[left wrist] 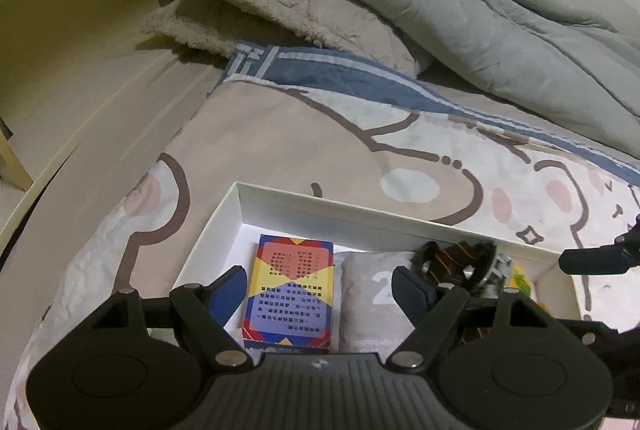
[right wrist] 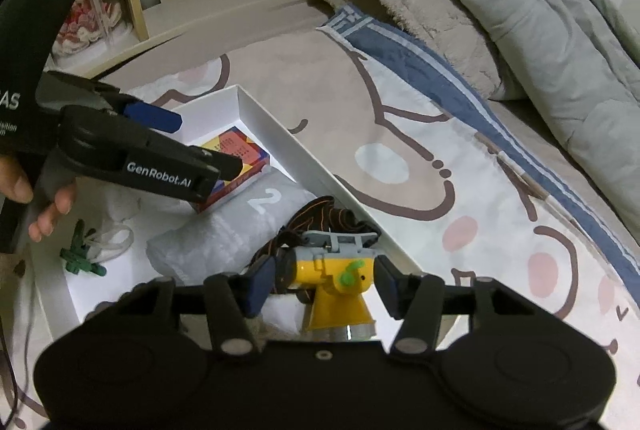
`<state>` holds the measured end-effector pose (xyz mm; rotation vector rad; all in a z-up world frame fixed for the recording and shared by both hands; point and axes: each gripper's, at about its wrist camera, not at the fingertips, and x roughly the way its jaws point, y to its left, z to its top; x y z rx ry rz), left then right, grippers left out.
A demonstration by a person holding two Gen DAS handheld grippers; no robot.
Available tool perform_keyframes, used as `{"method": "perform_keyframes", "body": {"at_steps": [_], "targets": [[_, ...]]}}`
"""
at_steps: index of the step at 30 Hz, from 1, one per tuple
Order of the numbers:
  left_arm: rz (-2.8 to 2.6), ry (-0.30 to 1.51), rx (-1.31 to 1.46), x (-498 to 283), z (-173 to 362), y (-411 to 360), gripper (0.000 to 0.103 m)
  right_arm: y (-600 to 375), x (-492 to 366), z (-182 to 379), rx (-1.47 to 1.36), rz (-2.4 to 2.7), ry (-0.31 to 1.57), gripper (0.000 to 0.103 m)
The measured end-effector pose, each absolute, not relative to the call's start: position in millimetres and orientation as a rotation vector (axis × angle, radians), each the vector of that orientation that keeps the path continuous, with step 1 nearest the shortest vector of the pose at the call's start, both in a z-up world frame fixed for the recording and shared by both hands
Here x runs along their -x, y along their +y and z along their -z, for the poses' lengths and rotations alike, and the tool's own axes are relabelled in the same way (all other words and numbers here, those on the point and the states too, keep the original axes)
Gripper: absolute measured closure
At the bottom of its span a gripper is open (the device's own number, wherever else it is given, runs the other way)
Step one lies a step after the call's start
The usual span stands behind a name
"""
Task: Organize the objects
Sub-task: 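Open the left tool to drop the card box while the right tool releases the headlamp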
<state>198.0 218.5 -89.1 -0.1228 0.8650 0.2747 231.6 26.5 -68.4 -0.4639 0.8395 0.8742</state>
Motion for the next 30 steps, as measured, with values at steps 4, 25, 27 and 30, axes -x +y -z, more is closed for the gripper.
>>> {"method": "perform_keyframes", "body": {"at_steps": [4,25,27,30], "targets": [[-0.272,0.849,0.116,-187.9,78.9,215.7,0.023,20.4,-229.1,61.7,0.402,-0.842,0.855,0.047],[-0.258,0.778,0.072,-100.9,19.7,193.1,0.007,-45.5,-173.8,18.5,0.123,-0.568,0.829,0.019],[-0.248,0.774,0.086,-91.7,15.4,190.0,0.002,-53.2,-167.2,15.7,0.107,-0.548,0.825,0.016],[-0.235,0.751,0.071,-77.6,7.8,180.1,0.0,-64.1,-155.5,11.2,0.087,-0.53,0.81,0.011]]}}
